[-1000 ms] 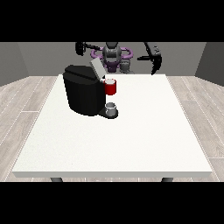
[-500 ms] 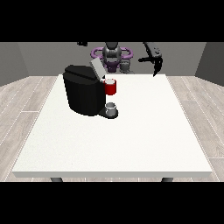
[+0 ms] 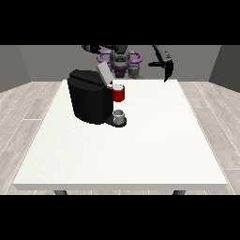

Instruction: Insert the coffee pod into the coffee machine and close the lid

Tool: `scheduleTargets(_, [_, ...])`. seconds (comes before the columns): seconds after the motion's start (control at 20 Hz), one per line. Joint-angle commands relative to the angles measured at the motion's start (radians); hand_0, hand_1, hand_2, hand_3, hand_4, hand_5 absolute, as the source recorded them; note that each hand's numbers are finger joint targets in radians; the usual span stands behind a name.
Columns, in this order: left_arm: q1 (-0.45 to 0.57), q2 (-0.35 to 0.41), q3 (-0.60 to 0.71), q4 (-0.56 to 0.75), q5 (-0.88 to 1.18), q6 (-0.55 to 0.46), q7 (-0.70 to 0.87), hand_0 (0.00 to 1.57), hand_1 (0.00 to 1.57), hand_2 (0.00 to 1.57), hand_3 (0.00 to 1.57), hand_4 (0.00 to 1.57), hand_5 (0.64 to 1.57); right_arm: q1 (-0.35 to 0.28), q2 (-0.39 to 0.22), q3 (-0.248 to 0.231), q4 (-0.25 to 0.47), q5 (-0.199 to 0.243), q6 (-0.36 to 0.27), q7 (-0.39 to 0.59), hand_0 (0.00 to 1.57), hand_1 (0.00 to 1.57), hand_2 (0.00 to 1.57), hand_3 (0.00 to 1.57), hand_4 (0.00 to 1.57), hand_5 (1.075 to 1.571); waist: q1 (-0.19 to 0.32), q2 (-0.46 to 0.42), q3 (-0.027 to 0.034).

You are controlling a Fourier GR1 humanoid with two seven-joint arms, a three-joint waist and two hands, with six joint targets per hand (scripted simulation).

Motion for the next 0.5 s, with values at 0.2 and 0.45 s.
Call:
scheduleTargets(0.2, [0.053,0.005,-0.032,-0.148,0.028,0.017,0.026,0.00,0.00,0.00,0.00,0.38,1.571,-0.105,-0.018,-0.087,0.111,0.022,0.005,-0.028,0.00,0.00,0.00,0.00,0.35,1.571,0.028,0.063,0.0002])
scheduleTargets(0.45, [0.007,0.010,-0.035,-0.146,0.029,0.028,0.022,0.00,0.00,0.00,0.00,0.34,1.571,-0.227,-0.014,-0.163,0.213,0.012,-0.035,-0.012,0.00,0.00,0.00,0.00,0.41,1.571,0.048,0.125,0.0002])
